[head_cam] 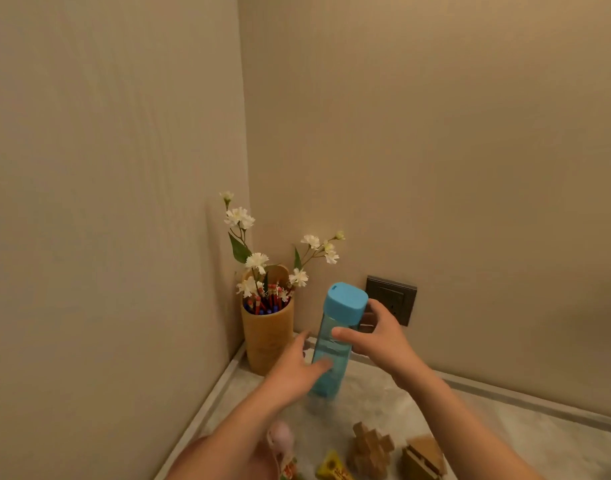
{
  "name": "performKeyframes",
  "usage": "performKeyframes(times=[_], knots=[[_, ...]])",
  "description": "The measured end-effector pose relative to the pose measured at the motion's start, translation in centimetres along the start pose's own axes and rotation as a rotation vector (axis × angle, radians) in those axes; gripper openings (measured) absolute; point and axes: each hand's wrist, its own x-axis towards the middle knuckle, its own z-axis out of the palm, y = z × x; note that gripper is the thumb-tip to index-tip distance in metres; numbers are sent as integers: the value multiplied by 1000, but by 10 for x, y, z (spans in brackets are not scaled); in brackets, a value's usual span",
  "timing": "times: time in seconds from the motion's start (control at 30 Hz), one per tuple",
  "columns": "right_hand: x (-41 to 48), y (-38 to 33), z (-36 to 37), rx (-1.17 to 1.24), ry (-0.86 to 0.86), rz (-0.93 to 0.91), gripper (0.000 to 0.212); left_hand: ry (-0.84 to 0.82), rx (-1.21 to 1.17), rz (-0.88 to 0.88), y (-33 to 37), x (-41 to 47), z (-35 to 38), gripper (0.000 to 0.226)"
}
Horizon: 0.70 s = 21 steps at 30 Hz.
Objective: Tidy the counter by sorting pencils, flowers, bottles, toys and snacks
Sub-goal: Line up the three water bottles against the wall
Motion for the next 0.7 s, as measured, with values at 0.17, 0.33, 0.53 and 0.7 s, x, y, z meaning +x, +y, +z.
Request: performKeyframes(times=[0.17, 0.33, 0.53, 0.7], knots=[[40, 19, 19, -44, 21, 41, 74, -36, 53, -156, -25, 28, -1, 61], [69, 27, 30, -74, -1, 26, 78, -84, -33, -195, -31, 42, 1, 54], [83, 28, 29, -81, -12, -18, 72, -45, -73, -218, -33, 47, 2, 58], [80, 32, 27, -61, -87, -47, 72, -28, -65, -256, -35, 48, 6, 61]])
